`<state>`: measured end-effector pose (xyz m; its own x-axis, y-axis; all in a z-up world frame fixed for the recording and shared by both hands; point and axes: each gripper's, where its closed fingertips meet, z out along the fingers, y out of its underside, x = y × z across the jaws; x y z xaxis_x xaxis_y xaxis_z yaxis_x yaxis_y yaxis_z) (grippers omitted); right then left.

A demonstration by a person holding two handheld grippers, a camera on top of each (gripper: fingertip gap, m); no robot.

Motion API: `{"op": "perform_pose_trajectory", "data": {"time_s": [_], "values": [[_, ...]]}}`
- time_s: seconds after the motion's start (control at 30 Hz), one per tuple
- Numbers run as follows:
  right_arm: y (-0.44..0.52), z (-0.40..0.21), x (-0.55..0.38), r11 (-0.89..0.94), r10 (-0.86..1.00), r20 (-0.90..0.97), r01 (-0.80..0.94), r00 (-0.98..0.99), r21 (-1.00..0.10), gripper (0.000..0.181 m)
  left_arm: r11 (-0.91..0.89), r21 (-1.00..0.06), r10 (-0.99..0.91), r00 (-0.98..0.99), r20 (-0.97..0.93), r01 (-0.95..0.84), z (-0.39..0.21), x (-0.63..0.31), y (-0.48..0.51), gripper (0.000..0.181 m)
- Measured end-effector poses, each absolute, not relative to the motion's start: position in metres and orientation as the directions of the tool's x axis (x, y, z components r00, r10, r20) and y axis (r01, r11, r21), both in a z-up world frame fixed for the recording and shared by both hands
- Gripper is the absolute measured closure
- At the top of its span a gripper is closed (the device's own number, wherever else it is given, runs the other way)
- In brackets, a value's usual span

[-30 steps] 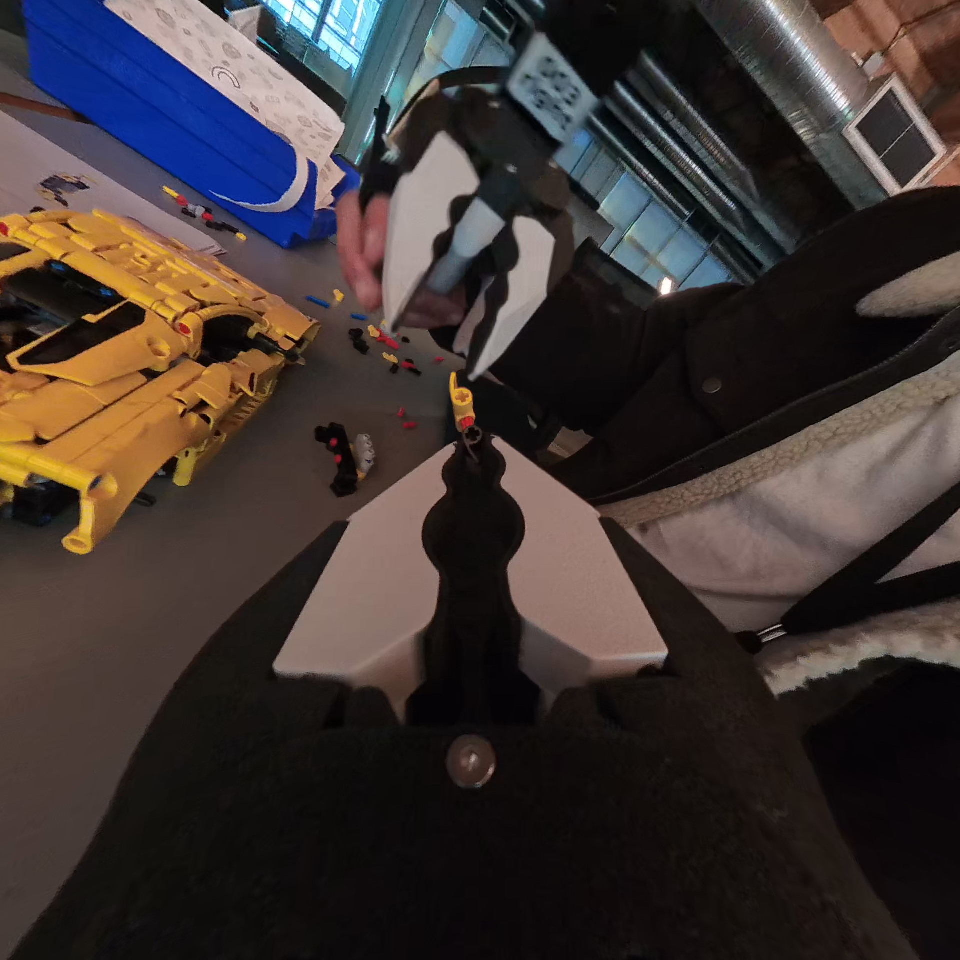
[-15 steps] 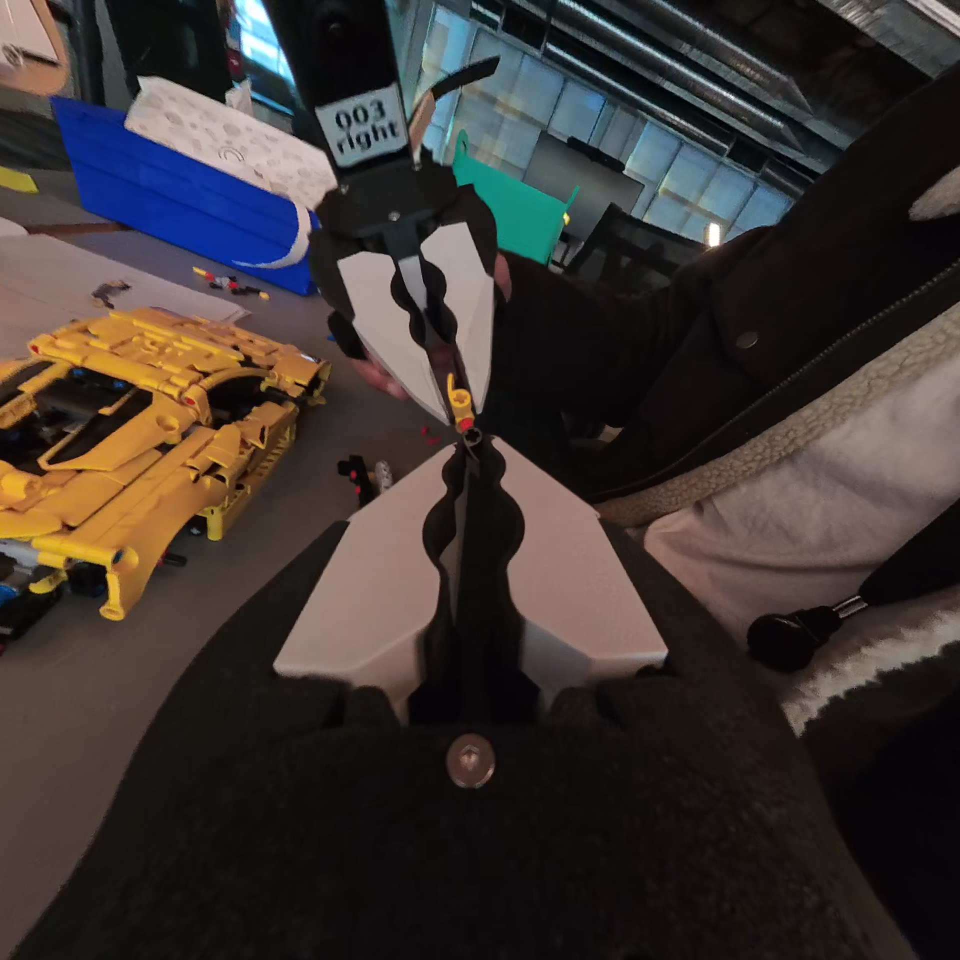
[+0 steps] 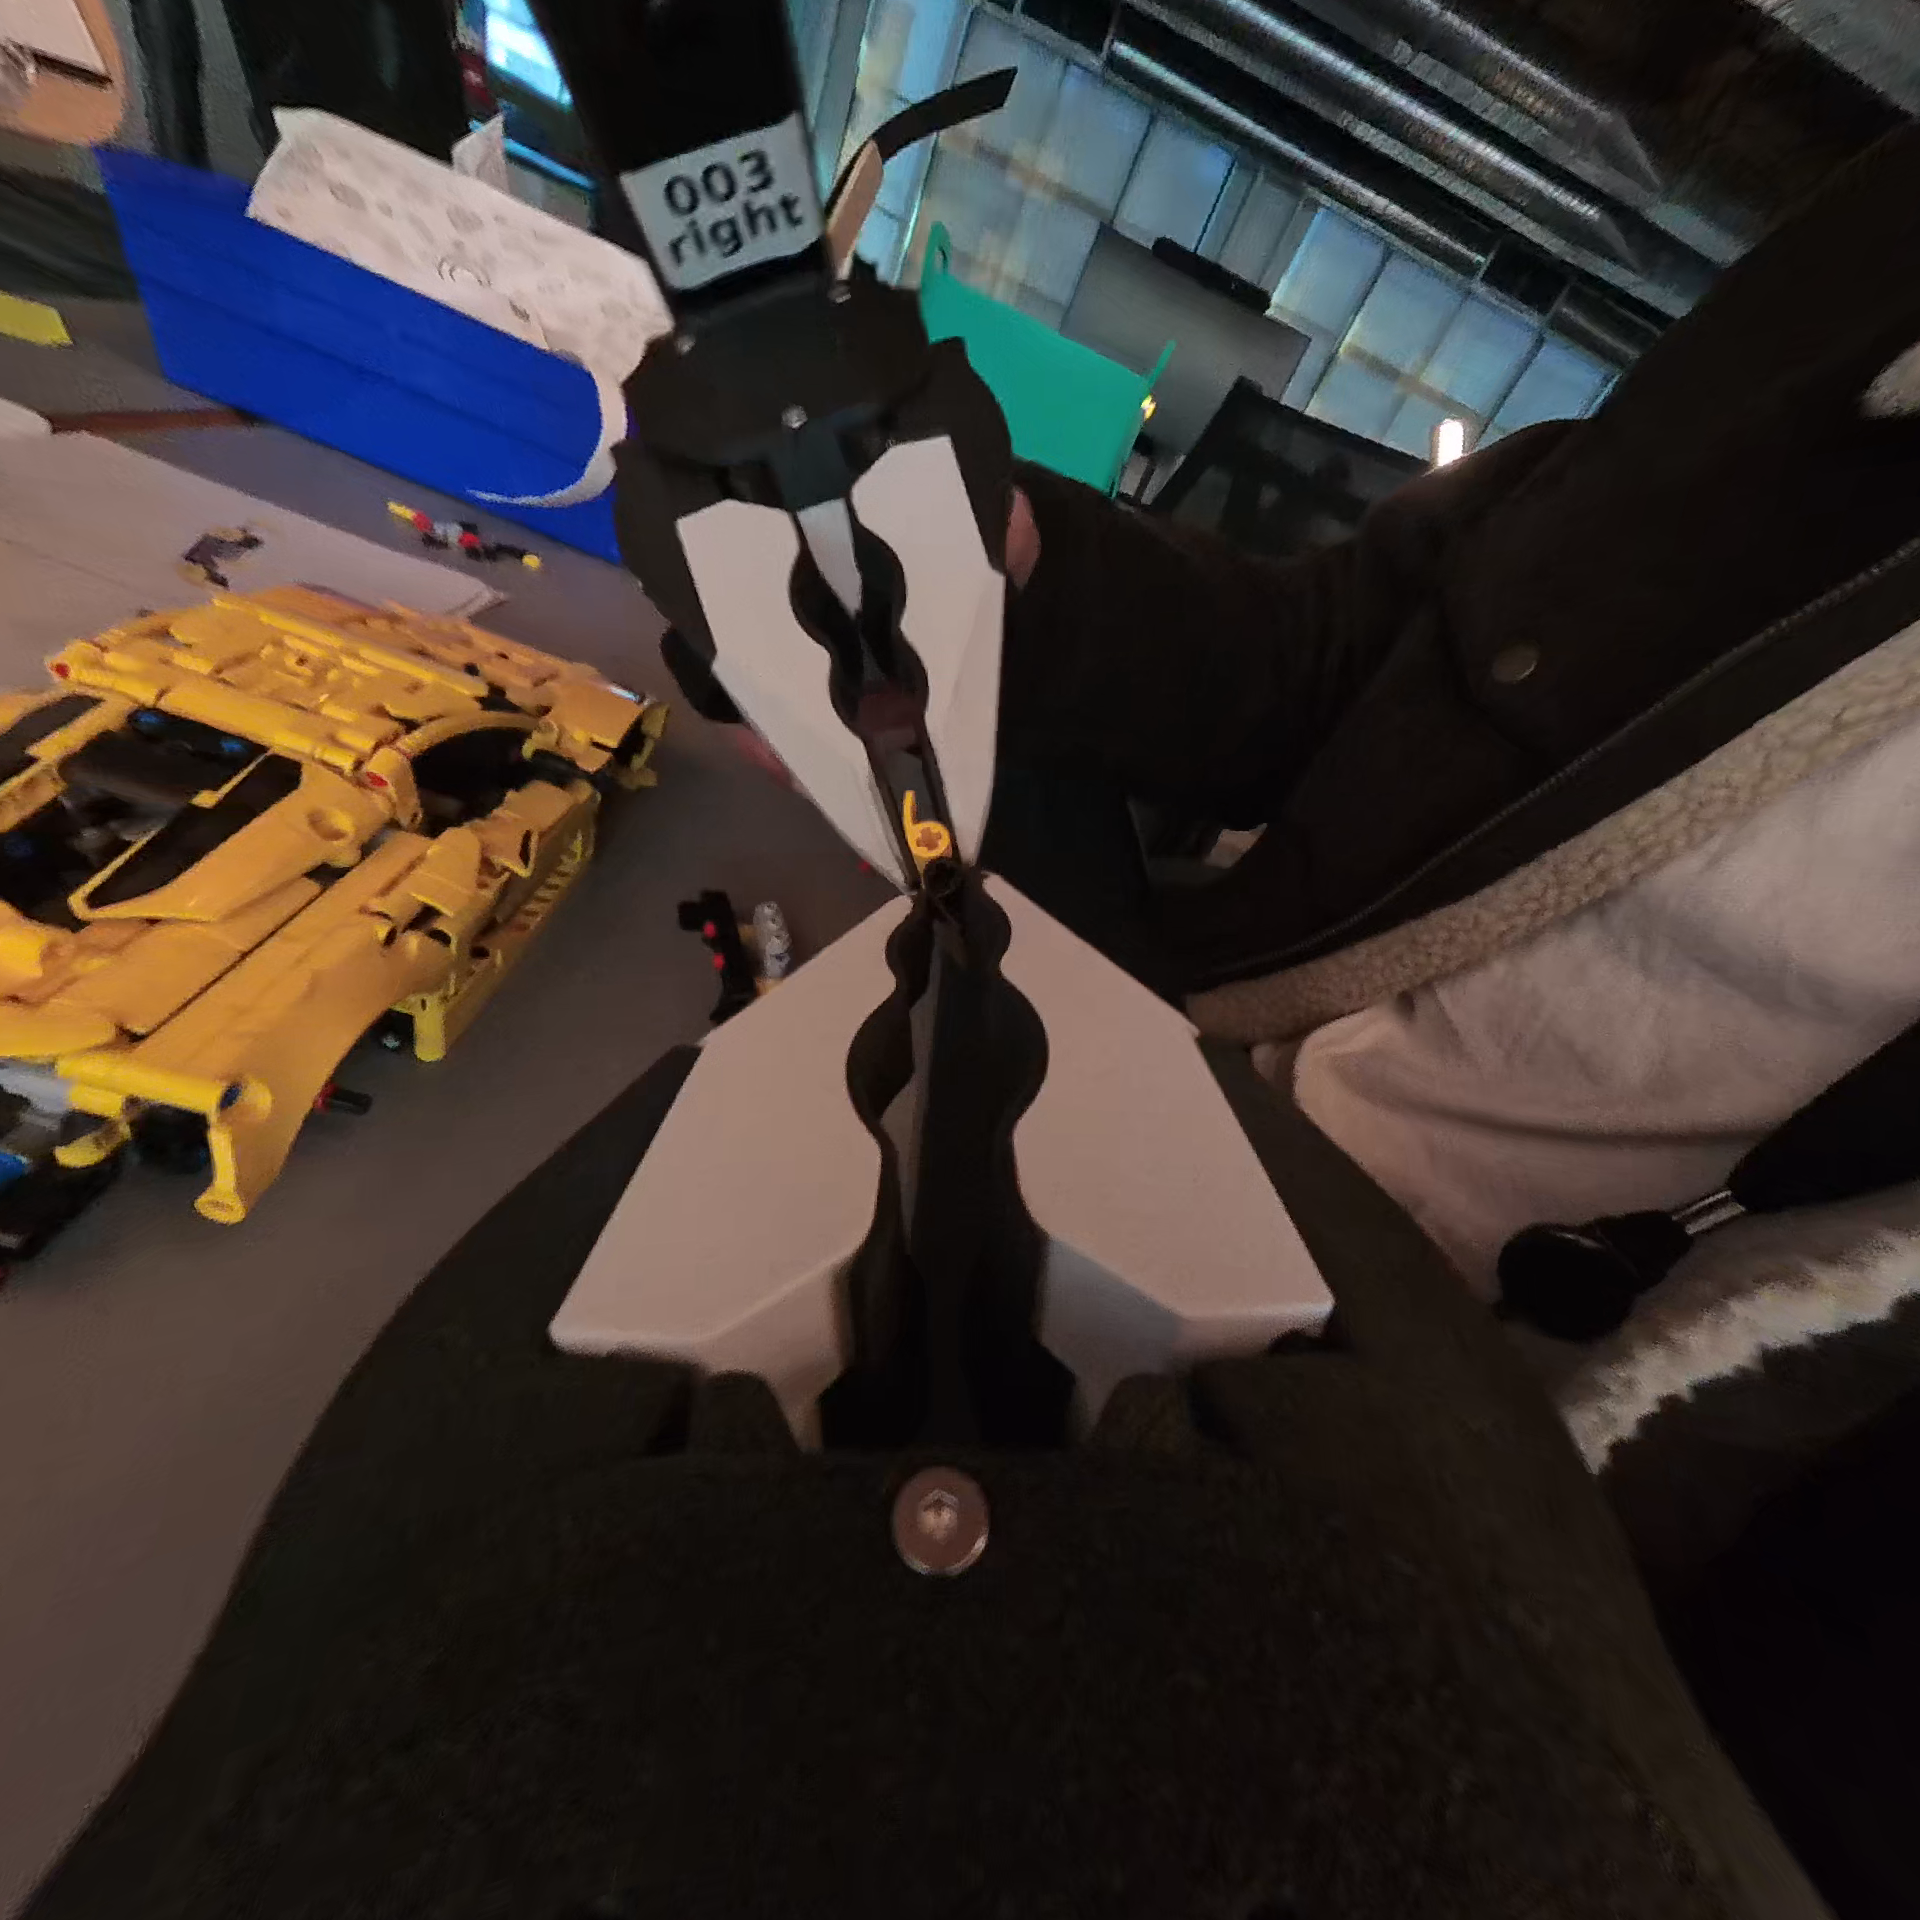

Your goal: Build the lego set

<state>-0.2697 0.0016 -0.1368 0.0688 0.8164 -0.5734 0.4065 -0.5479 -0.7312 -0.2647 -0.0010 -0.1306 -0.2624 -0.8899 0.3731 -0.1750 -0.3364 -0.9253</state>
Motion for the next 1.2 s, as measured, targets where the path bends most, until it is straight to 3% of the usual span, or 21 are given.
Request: {"op": "perform_pose_trajectory", "data": {"time_s": [0.17,0.2,0.33,0.5,0.63,0.73,1.2], "values": [[0.021,-0.121,-0.272,-0.508,0.861,-0.492,0.283,0.129,-0.814,0.173,-0.417,-0.907,-0.883,-0.210,0.420,-0.063,-0.116,-0.265,0.019,0.176],[0.026,-0.116,-0.272,-0.462,0.886,-0.433,0.261,0.164,-0.847,0.156,-0.446,-0.895,-0.877,-0.184,0.444,-0.032,-0.114,-0.266,0.028,0.176],[0.059,-0.111,-0.271,-0.191,0.872,-0.015,0.312,0.490,-0.931,0.128,-0.578,-0.806,-0.816,-0.099,0.569,0.128,-0.106,-0.282,0.065,0.176],[0.077,-0.123,-0.280,-0.011,0.682,0.417,0.577,0.602,-0.816,0.127,-0.628,-0.756,-0.776,-0.080,0.626,0.183,-0.106,-0.288,0.077,0.176],[0.083,-0.124,-0.287,-0.033,0.683,0.422,0.602,0.596,-0.798,0.130,-0.595,-0.793,-0.803,-0.082,0.590,0.130,-0.109,-0.281,0.066,0.176],[0.083,-0.126,-0.287,-0.025,0.686,0.440,0.623,0.580,-0.782,0.146,-0.582,-0.804,-0.813,-0.084,0.576,0.122,-0.108,-0.279,0.063,0.176],[0.077,-0.140,-0.277,0.037,0.713,0.525,0.722,0.465,-0.691,0.148,-0.610,-0.792,-0.791,-0.088,0.606,0.028,-0.124,-0.269,0.057,0.175]]}}
